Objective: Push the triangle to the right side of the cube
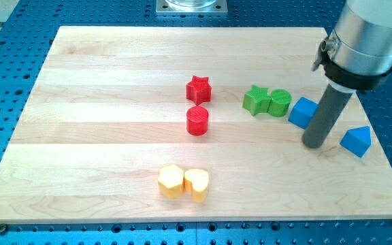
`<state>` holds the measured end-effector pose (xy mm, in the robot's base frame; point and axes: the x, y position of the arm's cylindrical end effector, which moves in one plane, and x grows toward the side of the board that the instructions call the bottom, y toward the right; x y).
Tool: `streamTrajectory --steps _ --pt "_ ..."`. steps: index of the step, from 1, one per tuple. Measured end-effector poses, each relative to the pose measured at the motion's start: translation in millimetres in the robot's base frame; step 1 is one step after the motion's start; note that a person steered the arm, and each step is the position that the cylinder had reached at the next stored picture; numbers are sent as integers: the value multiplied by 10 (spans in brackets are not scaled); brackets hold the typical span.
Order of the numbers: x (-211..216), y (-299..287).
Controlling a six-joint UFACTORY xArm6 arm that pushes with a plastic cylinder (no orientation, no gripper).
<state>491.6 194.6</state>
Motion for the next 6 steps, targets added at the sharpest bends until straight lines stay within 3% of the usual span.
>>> streamTrajectory --steps 1,3,6 --pt "-308 7" --pt "-367 7" --pt "898 250"
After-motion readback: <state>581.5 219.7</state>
